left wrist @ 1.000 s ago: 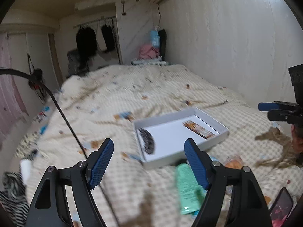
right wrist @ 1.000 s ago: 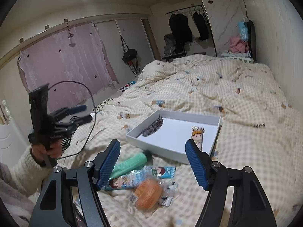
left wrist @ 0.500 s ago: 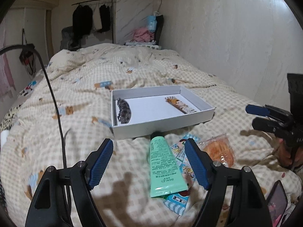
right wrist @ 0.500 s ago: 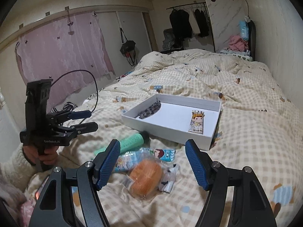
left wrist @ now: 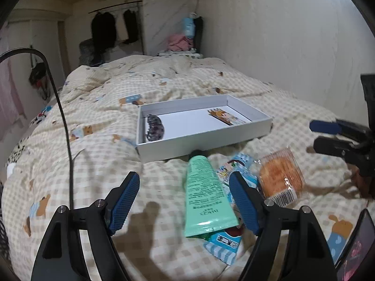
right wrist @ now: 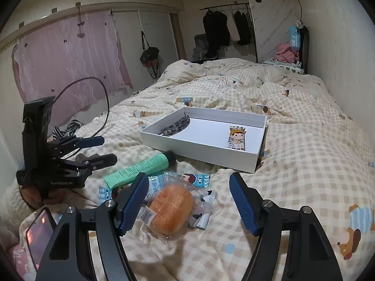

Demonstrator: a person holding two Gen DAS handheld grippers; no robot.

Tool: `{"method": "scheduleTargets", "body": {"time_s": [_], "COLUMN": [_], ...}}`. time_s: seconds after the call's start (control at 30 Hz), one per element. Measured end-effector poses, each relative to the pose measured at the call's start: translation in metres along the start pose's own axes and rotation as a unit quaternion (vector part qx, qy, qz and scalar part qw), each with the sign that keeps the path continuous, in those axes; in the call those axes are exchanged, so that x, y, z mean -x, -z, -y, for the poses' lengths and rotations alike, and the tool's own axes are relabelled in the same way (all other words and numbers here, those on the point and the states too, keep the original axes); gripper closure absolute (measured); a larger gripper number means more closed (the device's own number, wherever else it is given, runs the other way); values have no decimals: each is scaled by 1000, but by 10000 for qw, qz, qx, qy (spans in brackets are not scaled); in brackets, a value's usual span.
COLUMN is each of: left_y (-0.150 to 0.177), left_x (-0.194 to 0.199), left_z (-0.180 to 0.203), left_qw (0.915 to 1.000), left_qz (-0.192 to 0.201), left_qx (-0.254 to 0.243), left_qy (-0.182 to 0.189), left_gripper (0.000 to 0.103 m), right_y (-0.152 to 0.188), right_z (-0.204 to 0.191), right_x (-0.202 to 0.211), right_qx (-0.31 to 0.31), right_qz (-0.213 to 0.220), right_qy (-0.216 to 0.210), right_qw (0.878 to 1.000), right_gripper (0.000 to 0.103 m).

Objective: Organize objects
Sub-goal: 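Move the left gripper back toward the green cream tube, then grasp the green cream tube with the left gripper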

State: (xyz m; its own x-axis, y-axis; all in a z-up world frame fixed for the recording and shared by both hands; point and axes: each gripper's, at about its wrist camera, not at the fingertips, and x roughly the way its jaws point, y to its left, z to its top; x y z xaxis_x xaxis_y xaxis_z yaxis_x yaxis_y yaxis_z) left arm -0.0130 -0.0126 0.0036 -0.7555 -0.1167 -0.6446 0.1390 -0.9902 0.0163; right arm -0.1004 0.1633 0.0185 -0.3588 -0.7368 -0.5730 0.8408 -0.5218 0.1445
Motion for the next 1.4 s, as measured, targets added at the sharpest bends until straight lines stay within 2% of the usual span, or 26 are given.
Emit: {"method": "scheduleTargets", "body": {"time_s": [0.27,0.47,0.6,0.7,0.9,1.07,1.2,1.27,1.37,1.4], "left_y": [2,4,5,5,7,8,7,7,8,9], "left_x": [-13,-26,-23,-25,-40,-43,-46,-50,-54,-54], "left_z": [-3,-2,2,3,-2,-6,-6,-6,-5,-4], "left_qw": [9994,9970,9961,9956,9919,9893,9874,9863,9832,9827], "left_qz": [-325,-672,-604,-688,-1082,-1107,-1215,-1311,-1416,-1421], "left_qx": [69,81,14,7,172,260,267,275,264,253], "left_qy": [125,380,648,630,635,919,976,966,1123,1164], "left_gripper": [20,19,19,19,24,26,28,31,47,47], "right_y": [1,2,2,2,2,2,2,2,2,2], "right_z": [4,5,4,3,3,6,6,6,5,5], "right_x": [-3,-5,-6,-6,-8,-12,-15,-15,-15,-15], "right_qx": [-67,-76,-73,-75,-87,-130,-139,-136,-135,-127], "right_qz": [-101,-146,-170,-174,-196,-269,-347,-341,-341,-338], "right_qy": [-46,-52,-78,-78,-89,-128,-155,-155,-153,-149], "right_qw": [9999,9999,9998,9998,9997,9995,9992,9992,9992,9992], "right_gripper": [30,30,30,30,30,30,30,30,30,30]}}
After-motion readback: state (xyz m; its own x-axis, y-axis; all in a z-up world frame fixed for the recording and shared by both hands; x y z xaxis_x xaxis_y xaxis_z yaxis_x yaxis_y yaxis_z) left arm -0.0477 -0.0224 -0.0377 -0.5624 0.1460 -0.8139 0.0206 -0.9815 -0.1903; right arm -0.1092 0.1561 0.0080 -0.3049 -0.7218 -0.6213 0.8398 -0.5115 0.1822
